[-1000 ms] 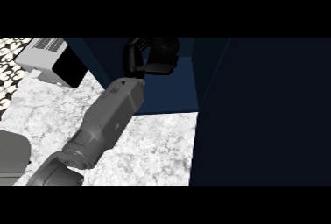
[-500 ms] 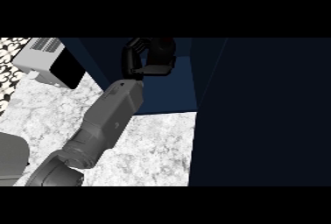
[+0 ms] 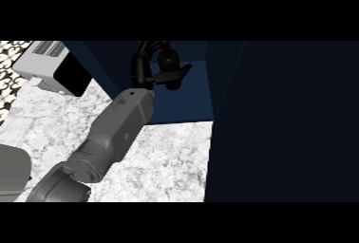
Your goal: Pick up the wine, place it into the cabinet and close the cabinet
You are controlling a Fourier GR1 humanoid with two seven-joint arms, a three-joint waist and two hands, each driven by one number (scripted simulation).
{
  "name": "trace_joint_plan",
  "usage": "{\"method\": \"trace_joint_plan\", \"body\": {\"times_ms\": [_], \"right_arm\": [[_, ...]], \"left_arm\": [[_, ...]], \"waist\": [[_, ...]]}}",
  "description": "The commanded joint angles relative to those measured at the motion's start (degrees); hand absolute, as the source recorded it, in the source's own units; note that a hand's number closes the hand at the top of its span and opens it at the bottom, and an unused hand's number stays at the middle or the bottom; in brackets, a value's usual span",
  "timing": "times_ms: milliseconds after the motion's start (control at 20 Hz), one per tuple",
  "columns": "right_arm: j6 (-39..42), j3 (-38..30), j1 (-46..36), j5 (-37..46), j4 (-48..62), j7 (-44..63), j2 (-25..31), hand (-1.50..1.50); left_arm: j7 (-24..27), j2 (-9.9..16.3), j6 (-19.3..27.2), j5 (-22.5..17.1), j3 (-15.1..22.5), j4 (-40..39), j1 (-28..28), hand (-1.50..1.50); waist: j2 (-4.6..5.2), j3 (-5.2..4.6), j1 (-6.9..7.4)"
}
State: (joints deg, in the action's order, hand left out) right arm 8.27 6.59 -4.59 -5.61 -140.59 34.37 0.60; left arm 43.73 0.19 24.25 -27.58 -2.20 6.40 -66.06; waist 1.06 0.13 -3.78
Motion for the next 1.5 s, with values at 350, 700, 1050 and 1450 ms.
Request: {"method": "trace_joint_plan", "body": {"times_ms": [350,700,1050,1450], "right_arm": [[0.36,0.54,-0.01,-0.75,-2.16,0.44,0.1,-1.5],[0.88,1.18,2.3,-1.23,-2.35,-0.32,-0.54,-1.5],[1.04,0.11,1.26,-3.08,-2.6,0.53,0.6,-1.5],[0.2,-0.49,-1.6,-2.3,-0.77,0.46,0.55,-1.5]], "left_arm": [[0.06,1.12,3.32,3.03,1.44,-3.36,1.5,-1.5],[1.77,2.33,1.83,1.65,-0.7,-1.17,2.59,-1.5],[5.32,1.07,0.09,2.22,-0.85,-1.33,4.98,-1.5],[4.76,2.04,-4.13,3.6,-0.1,-1.39,4.23,-1.5]], "waist": [[0.79,-0.21,-0.99],[0.4,-0.2,-0.25],[0.75,-0.2,-0.98],[0.5,-0.2,-0.02]]}}
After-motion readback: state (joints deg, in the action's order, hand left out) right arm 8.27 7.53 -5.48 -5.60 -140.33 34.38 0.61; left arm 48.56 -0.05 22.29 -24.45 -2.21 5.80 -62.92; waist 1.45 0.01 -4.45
